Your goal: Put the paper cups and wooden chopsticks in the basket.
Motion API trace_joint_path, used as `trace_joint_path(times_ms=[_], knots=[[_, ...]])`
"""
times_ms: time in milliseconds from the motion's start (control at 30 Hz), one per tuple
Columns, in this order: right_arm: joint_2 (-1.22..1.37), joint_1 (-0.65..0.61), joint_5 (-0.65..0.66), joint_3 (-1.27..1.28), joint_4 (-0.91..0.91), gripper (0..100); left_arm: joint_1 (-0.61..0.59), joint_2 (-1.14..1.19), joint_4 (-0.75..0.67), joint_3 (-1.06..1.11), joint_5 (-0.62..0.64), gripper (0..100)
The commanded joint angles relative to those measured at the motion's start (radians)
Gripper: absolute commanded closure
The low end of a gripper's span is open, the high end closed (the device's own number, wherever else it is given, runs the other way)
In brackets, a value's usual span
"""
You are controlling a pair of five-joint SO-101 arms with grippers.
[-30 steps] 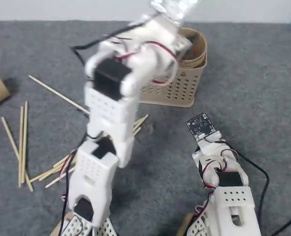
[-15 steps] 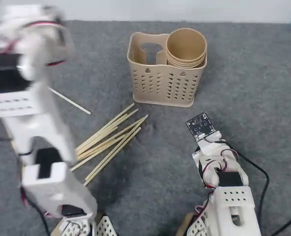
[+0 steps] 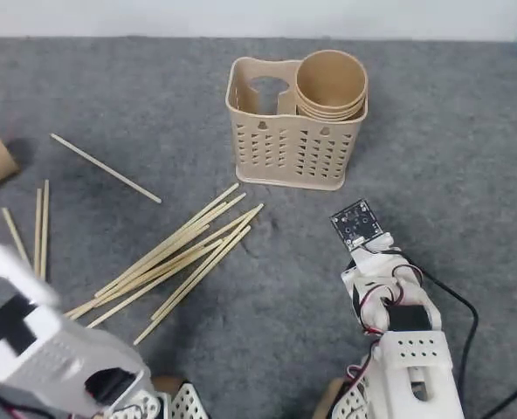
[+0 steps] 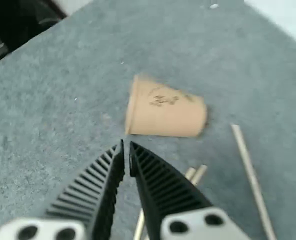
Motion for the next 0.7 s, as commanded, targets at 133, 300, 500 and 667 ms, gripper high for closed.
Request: trace_joint_path(times_ms=[133, 300, 500, 667], knots=[[-0.028, 0.004, 0.014, 0.003, -0.018, 99.1, -0.051, -0.055, -0.385, 0.285, -0.035, 97], [-0.028, 0.004, 0.014, 0.005, -0.016, 99.1, -0.052, -0.055, -0.562, 0.427, -0.054, 81], [-0.028, 0.004, 0.014, 0.005, -0.016, 99.1, -0.063, 0.003, -0.735, 0.483, -0.054, 75], [-0.028, 0.004, 0.014, 0.005, -0.016, 99.1, -0.068, 0.203, -0.772, 0.354, -0.051, 76]])
